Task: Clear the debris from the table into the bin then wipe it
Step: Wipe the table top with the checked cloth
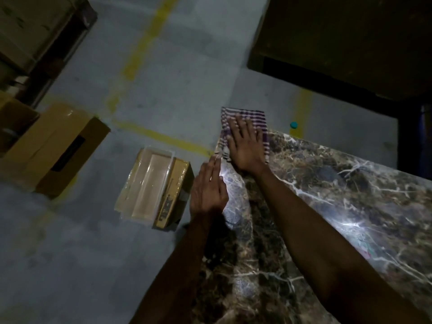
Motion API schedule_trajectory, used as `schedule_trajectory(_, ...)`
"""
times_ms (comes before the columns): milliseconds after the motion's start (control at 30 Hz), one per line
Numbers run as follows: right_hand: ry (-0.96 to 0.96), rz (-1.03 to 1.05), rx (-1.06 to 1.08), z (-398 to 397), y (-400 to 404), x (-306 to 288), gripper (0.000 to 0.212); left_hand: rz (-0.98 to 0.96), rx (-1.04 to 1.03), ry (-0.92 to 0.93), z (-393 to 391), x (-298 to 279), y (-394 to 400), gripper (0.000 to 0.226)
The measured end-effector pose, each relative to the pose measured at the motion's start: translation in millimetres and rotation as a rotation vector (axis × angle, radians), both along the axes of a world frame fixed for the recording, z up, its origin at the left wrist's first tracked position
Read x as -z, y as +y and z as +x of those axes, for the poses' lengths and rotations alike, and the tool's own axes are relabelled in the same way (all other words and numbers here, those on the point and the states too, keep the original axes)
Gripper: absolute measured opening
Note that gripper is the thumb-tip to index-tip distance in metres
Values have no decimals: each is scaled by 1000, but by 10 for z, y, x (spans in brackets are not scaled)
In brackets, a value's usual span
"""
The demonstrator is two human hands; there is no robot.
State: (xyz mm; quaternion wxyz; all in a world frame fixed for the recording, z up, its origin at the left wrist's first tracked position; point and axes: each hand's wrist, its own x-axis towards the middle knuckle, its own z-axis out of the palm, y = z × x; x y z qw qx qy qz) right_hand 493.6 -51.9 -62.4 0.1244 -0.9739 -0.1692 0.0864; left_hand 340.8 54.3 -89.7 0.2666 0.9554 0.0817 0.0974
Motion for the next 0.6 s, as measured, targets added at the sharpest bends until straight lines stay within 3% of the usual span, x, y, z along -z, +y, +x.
schedule_trajectory(133,-33,-18,-218,-427,-223,36,58,79,-16,-154,-79,-39,-55,51)
schedule_trajectory(200,-28,-40,-222,-507,-539,54,57,119,-20,-183,-98,-86,-56,53)
schedule_trajectory(300,-2,-49,-36,-322,-812,55,59,158,81,-72,-80,-82,-33,56)
schedule_trajectory(433,-6,-21,138,18,-510,4,61,213,251,9,-15,42,-3,64)
schedule_trajectory(600,-28,-12,-9,-403,-312,16,58,197,299,54,5,57,-12,64)
